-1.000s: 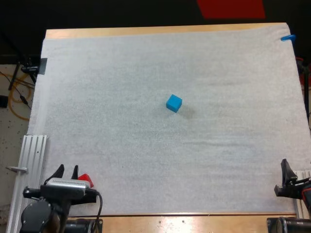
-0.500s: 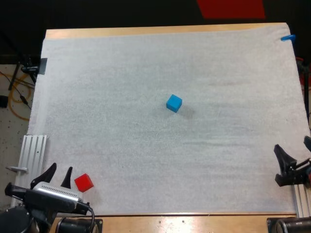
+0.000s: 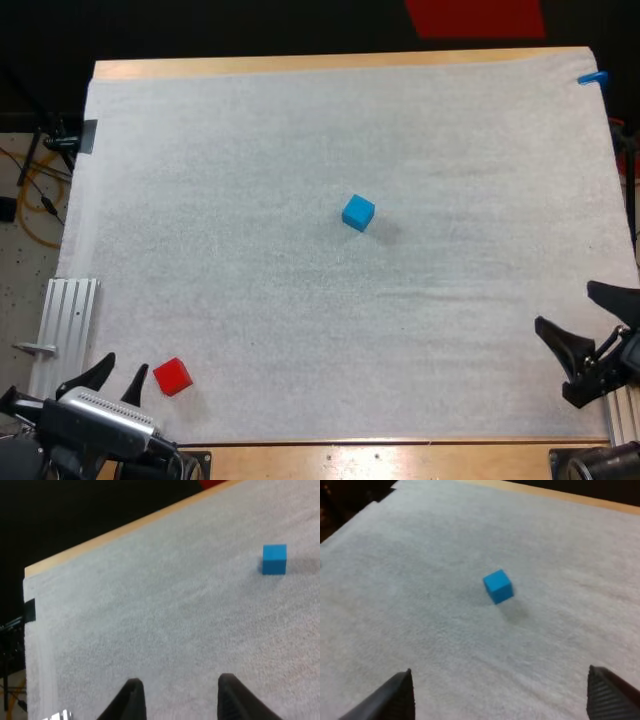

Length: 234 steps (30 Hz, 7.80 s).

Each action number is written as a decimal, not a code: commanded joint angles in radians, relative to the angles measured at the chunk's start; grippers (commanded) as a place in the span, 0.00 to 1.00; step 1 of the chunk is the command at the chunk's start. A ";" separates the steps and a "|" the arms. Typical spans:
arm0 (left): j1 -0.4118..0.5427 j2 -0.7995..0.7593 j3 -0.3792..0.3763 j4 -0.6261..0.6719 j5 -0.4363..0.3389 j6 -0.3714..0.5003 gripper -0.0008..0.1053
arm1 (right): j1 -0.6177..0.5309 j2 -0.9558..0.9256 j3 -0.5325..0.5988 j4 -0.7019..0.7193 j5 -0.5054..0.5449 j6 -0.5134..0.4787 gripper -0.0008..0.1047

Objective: Stack red cube on blue cube

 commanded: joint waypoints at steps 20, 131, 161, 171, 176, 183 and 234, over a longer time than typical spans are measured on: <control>0.013 0.154 -0.003 0.150 -0.257 -0.182 0.34 | 0.363 0.169 -0.008 0.009 -0.067 -0.111 0.01; -0.099 1.111 0.419 -0.531 0.348 -0.663 0.01 | 0.512 0.269 -0.008 -0.159 -0.015 -0.003 0.01; -0.277 0.667 0.159 -0.233 0.011 -0.402 0.01 | 0.512 0.269 -0.008 -0.164 -0.010 0.009 0.01; -0.277 0.287 0.157 -0.128 0.088 -0.402 0.01 | 0.512 0.269 -0.008 -0.184 0.008 0.009 0.01; -0.277 0.150 0.157 -0.011 0.103 -0.378 0.01 | 0.512 0.269 -0.008 -0.209 0.019 0.007 0.01; -0.277 0.038 0.157 0.038 0.162 -0.245 0.01 | 0.512 0.288 -0.008 -0.238 0.075 0.004 0.01; -0.277 0.038 0.157 -0.011 0.193 -0.183 0.01 | 0.718 1.176 -0.023 -0.572 0.121 -0.341 0.53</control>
